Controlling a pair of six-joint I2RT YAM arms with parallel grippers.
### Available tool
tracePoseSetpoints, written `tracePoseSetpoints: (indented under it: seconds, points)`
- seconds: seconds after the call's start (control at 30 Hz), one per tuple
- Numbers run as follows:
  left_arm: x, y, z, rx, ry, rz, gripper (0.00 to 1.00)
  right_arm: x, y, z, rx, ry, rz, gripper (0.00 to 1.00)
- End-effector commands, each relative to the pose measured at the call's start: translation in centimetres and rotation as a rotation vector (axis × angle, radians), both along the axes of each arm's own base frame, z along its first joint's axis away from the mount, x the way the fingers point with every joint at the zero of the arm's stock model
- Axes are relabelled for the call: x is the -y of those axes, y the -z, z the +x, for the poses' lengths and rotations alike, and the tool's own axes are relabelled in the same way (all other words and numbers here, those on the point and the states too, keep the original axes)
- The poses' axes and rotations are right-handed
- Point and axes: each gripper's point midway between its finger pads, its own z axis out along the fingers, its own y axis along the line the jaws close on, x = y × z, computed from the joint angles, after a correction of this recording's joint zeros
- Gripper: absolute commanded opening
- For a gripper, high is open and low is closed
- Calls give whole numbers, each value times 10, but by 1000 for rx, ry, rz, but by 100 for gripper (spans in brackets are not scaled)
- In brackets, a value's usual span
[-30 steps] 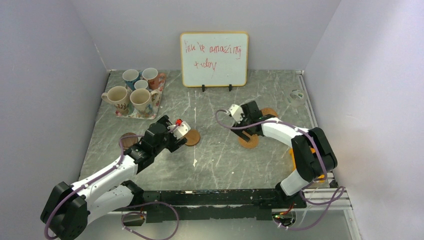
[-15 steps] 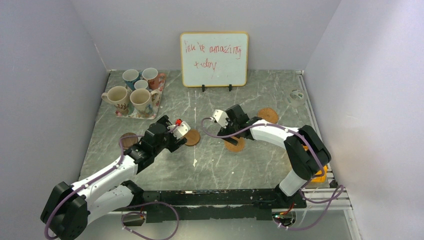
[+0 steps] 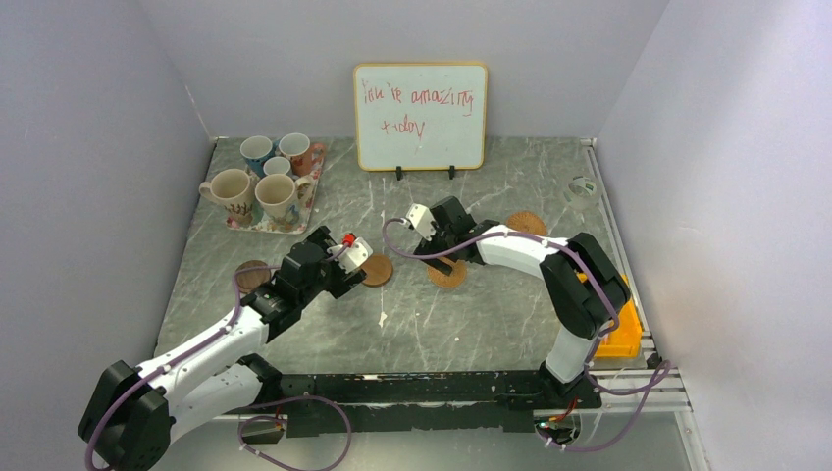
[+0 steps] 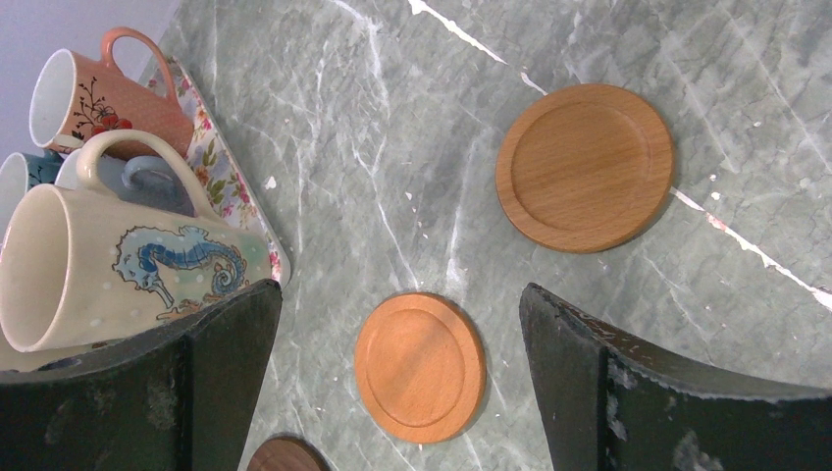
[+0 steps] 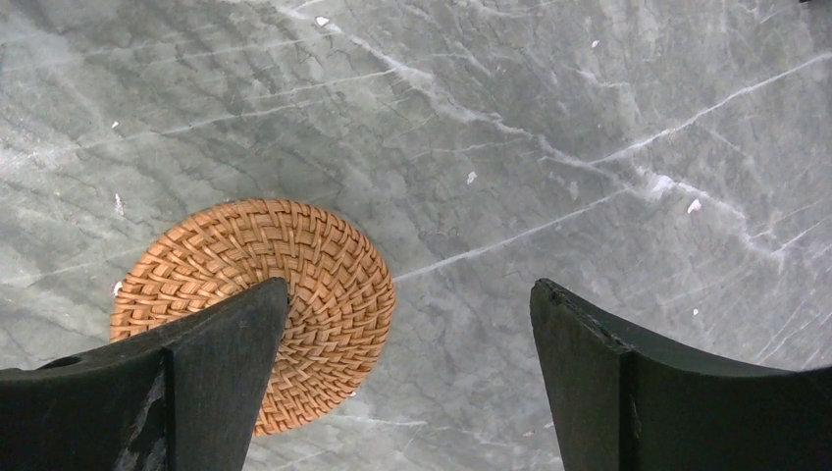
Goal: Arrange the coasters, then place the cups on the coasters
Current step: Move the coaster to the center of the board.
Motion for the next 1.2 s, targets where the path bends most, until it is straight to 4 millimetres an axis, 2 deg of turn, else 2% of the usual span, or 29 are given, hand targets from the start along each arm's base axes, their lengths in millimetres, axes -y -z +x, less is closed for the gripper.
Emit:
tracePoseSetpoints:
  seconds: [0.0,0.3,0.57,0.87,1.17]
  points:
    - [3,-8,4,30,-4,-35,96,-10,11,1,-8,17,29,98]
    - [2,-9,3,34,-2,-34,96,-30,8,-8,0,-10,68,99]
    - [2,-6,3,29,-3,-30,96,-37,6,-10,6,-12,87,99]
    - [2,-6,4,29,-1,-28,96,-31,-2,0,76,30,79,100]
    - [2,-5,3,27,0,-27,96,-28,-21,6,128,47,99,100]
